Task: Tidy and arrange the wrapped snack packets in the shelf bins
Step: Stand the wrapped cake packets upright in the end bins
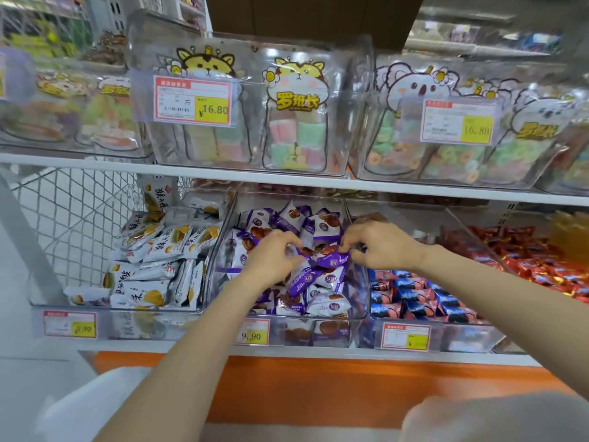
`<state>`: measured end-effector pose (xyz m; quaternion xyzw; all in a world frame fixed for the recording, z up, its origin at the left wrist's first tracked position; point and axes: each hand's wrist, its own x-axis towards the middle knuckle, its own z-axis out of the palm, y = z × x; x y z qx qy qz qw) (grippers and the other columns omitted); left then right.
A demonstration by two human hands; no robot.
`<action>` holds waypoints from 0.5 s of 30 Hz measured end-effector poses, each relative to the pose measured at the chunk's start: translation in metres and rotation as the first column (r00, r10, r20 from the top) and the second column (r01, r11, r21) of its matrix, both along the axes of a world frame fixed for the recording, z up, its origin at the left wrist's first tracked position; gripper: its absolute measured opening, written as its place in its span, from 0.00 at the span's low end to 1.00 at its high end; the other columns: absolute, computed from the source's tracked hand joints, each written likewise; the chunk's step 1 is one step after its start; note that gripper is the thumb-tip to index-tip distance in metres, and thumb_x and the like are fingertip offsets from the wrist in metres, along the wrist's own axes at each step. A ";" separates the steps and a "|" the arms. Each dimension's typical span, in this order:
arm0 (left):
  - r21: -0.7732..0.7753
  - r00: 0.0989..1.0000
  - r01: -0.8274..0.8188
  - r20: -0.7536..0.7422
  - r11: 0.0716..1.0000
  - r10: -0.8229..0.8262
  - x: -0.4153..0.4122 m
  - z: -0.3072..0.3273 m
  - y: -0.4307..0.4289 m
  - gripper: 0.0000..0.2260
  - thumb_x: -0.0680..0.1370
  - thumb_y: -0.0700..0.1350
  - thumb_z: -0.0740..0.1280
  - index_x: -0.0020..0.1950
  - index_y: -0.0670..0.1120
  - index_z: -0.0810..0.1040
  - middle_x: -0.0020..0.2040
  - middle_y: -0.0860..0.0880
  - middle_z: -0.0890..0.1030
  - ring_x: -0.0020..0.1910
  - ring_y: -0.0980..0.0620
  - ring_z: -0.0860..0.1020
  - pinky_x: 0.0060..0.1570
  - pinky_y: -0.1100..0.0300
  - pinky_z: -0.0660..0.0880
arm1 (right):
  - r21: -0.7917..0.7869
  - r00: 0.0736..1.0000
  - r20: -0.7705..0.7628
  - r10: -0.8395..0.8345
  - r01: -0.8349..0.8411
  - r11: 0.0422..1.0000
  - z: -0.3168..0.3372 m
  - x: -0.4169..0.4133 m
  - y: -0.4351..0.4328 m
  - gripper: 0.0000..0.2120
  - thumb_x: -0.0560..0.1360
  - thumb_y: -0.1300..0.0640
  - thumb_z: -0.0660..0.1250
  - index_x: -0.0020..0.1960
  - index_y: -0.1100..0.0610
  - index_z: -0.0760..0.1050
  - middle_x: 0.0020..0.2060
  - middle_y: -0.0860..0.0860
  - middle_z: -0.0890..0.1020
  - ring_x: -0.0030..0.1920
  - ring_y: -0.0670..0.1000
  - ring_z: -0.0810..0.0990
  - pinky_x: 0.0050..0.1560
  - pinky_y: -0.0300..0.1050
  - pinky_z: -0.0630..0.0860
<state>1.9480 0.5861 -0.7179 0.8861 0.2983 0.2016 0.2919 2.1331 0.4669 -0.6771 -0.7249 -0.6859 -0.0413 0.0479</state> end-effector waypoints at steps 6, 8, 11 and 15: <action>0.128 0.909 -0.005 -0.413 0.992 0.058 -0.036 -0.012 0.022 0.13 0.75 0.43 0.69 0.59 0.45 0.73 0.60 0.46 0.74 0.57 0.47 0.74 0.55 0.54 0.72 | 0.085 0.972 0.215 0.094 -0.114 0.990 -0.008 -0.019 0.012 0.10 0.74 0.50 0.67 0.52 0.53 0.77 0.50 0.51 0.77 0.54 0.54 0.75 0.56 0.49 0.64; 0.129 0.875 0.063 -0.485 0.990 0.008 -0.041 -0.017 0.021 0.18 0.74 0.45 0.71 0.61 0.46 0.72 0.62 0.46 0.72 0.60 0.47 0.72 0.59 0.54 0.69 | 0.010 0.981 0.164 0.101 -0.104 0.994 -0.008 -0.031 0.020 0.16 0.76 0.50 0.65 0.62 0.51 0.72 0.56 0.50 0.76 0.60 0.52 0.72 0.59 0.47 0.62; 0.210 0.811 0.132 -0.585 0.969 0.016 -0.044 -0.022 0.020 0.24 0.73 0.50 0.71 0.66 0.48 0.68 0.65 0.46 0.68 0.64 0.46 0.67 0.61 0.53 0.65 | -0.162 0.962 0.133 0.237 -0.215 0.963 -0.013 -0.040 0.032 0.20 0.76 0.46 0.64 0.67 0.48 0.70 0.62 0.48 0.75 0.64 0.51 0.69 0.62 0.45 0.60; 0.242 0.800 0.134 -0.599 0.961 0.039 -0.045 -0.025 0.020 0.30 0.72 0.48 0.71 0.70 0.45 0.63 0.65 0.43 0.68 0.65 0.43 0.67 0.62 0.51 0.67 | -0.423 0.925 0.157 0.347 -0.254 0.870 -0.022 -0.043 0.038 0.20 0.78 0.47 0.61 0.70 0.45 0.67 0.69 0.46 0.70 0.69 0.49 0.65 0.72 0.50 0.49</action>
